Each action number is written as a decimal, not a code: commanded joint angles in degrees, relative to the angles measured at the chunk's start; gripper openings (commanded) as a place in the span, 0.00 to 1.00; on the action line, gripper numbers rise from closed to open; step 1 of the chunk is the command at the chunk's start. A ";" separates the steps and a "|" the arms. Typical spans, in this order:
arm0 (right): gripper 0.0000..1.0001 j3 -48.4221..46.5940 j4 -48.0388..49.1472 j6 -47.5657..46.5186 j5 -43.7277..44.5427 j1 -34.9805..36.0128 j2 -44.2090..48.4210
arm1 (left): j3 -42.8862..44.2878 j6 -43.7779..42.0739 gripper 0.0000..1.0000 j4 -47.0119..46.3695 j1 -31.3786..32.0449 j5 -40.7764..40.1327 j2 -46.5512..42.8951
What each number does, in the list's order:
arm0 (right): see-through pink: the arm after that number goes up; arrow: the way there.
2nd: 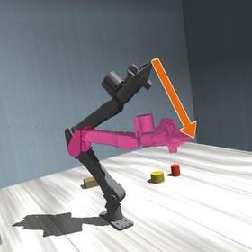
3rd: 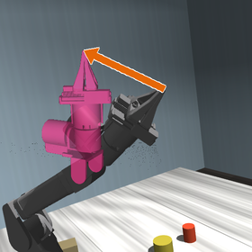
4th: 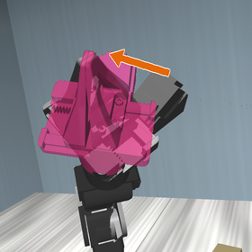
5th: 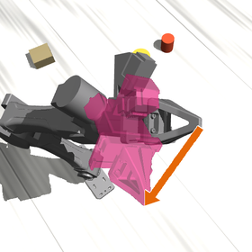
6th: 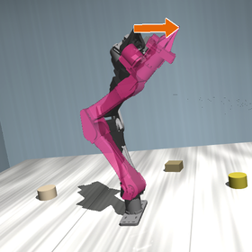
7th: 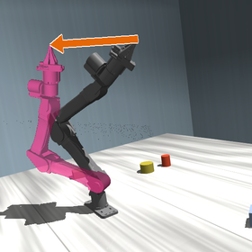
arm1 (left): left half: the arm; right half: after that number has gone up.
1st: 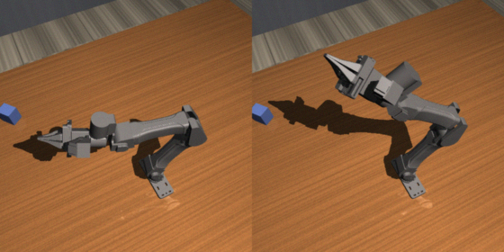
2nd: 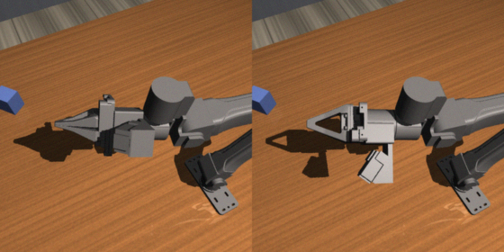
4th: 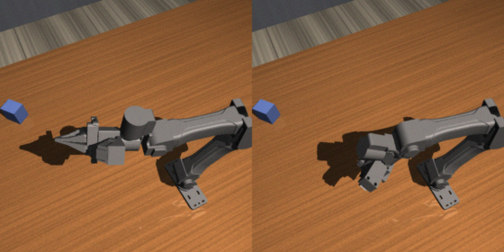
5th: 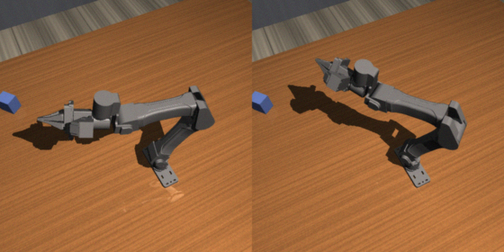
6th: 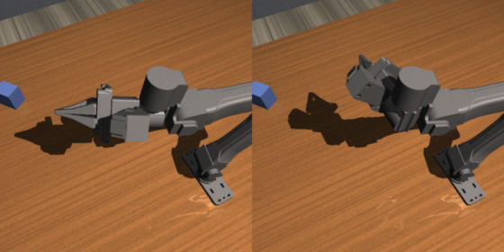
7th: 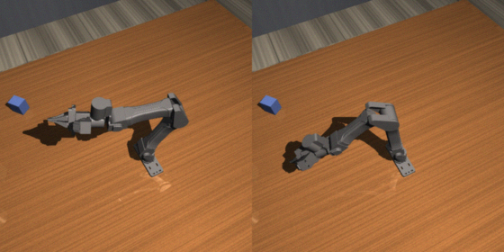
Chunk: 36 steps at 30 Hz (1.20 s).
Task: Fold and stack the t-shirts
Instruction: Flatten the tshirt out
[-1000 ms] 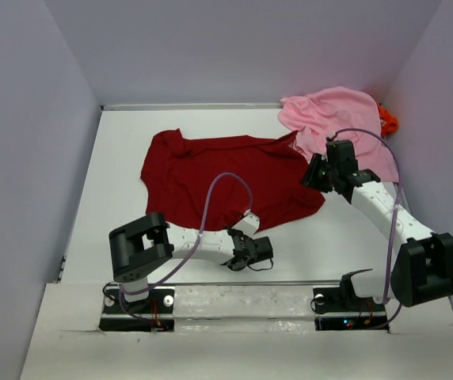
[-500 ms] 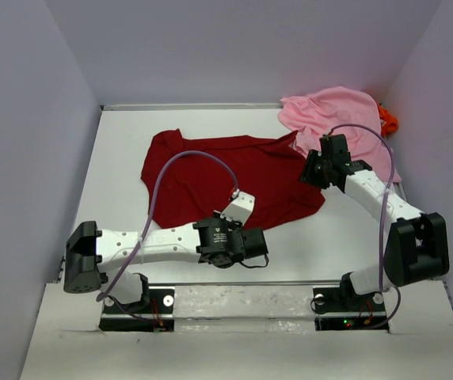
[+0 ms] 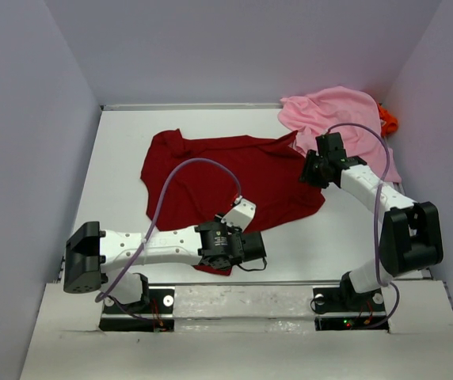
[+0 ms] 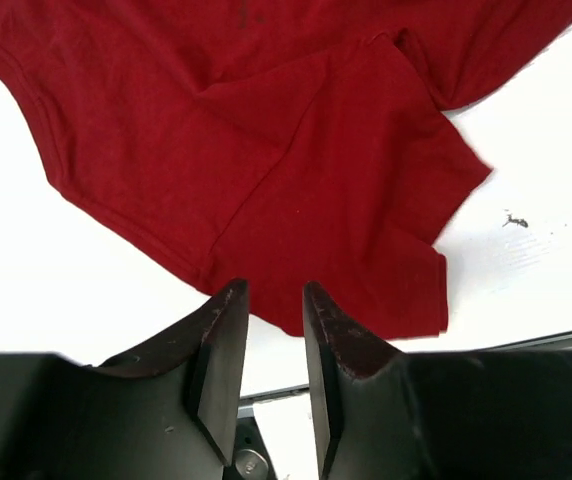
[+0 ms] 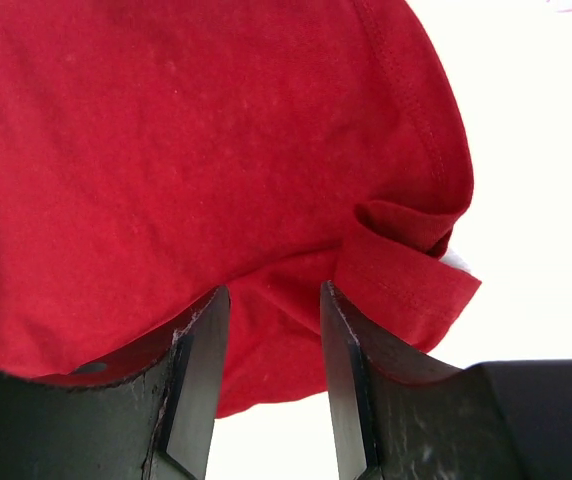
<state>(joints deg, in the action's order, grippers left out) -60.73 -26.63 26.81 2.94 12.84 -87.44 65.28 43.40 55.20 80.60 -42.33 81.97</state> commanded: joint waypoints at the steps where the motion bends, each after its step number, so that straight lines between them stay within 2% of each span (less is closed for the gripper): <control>1: 0.48 -1.50 0.35 -0.27 1.90 0.52 1.13 | 1.61 0.02 0.43 1.05 0.17 -1.18 -2.60; 4: 0.48 -1.32 0.35 -0.18 1.72 0.52 0.95 | 0.91 -1.64 0.46 -1.31 0.17 1.01 -4.09; 8: 0.48 -1.76 0.35 -0.18 1.02 0.52 0.52 | -2.25 -4.46 0.47 -6.94 0.26 8.02 -4.63; 10: 0.48 -2.11 0.44 -0.09 2.84 0.52 -0.70 | -7.31 -5.08 0.47 -13.76 0.78 11.71 -2.80; 14: 0.47 -2.38 0.44 0.09 5.22 0.52 -2.64 | -8.15 -4.82 0.47 -17.05 0.88 12.44 0.54; 18: 0.47 -1.68 -0.53 0.52 12.08 0.52 -2.83 | -5.34 -1.84 0.47 -15.57 1.14 6.32 1.87; 25: 0.47 -3.08 -2.28 1.32 18.59 0.52 -0.55 | 1.08 3.26 0.47 -9.85 0.97 -5.83 -4.18; 29: 0.47 -3.69 -2.37 0.44 17.72 0.52 -0.45 | -0.84 2.84 0.47 -11.95 0.18 -9.17 -10.24; 36: 0.47 -4.57 -1.14 1.49 13.15 0.52 -6.77 | -2.78 3.89 0.47 -12.14 -0.18 -9.35 -12.37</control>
<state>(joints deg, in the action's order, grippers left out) -63.72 -28.97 27.29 17.30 12.84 -91.55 63.90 44.66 42.39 80.51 -48.05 69.45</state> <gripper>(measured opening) 0.466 0.466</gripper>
